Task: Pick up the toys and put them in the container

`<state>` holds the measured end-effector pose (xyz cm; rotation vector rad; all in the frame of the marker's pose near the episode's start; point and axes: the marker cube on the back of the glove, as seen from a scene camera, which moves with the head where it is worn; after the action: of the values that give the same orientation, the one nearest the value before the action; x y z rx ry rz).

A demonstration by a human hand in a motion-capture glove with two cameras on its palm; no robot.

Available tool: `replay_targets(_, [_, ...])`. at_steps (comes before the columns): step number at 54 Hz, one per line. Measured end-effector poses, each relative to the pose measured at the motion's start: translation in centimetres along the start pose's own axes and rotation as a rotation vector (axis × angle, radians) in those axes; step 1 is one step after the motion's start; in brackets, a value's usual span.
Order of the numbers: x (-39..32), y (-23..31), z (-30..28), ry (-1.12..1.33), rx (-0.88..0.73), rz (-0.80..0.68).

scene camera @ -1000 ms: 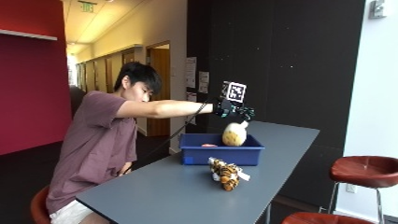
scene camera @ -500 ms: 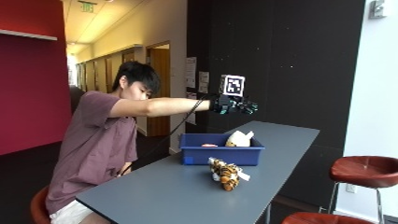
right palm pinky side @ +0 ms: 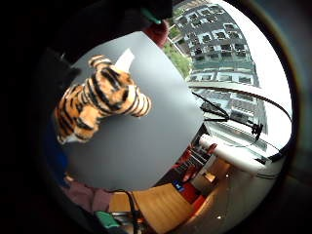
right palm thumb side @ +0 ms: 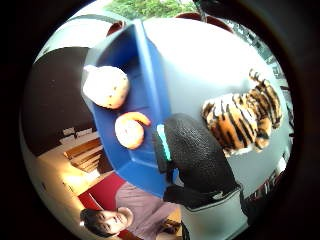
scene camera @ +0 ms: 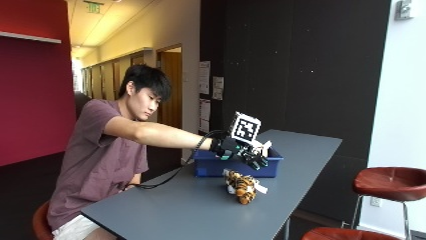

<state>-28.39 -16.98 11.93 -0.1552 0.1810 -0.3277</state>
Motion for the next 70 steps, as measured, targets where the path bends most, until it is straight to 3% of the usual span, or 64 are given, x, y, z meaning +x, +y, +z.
replay_targets(5, [0.2,0.1,3.0,0.027,-0.056,-0.108])
replay_targets(14, [1.0,-0.5,8.3,0.048,-0.166,-0.133])
replay_targets(25, [2.7,-1.0,9.2,-0.027,-0.131,-0.165])
replay_targets(29, [3.8,-1.5,9.4,0.003,-0.066,-0.126])
replay_targets(32, [5.3,-2.4,10.0,0.125,0.007,0.062])
replay_targets(37, [3.1,-2.4,10.3,-0.087,0.168,-0.113])
replay_targets(41, [4.1,-2.8,10.6,-0.022,0.324,-0.028])
replay_targets(48, [2.8,-2.4,10.0,-0.208,0.448,0.014])
replay_targets(53, [3.7,-2.0,9.6,-0.246,0.367,0.109])
replay_targets(59, [3.4,-0.9,8.9,-0.234,0.259,0.120])
replay_targets(70, [4.2,3.2,0.3,-0.142,0.401,0.093])
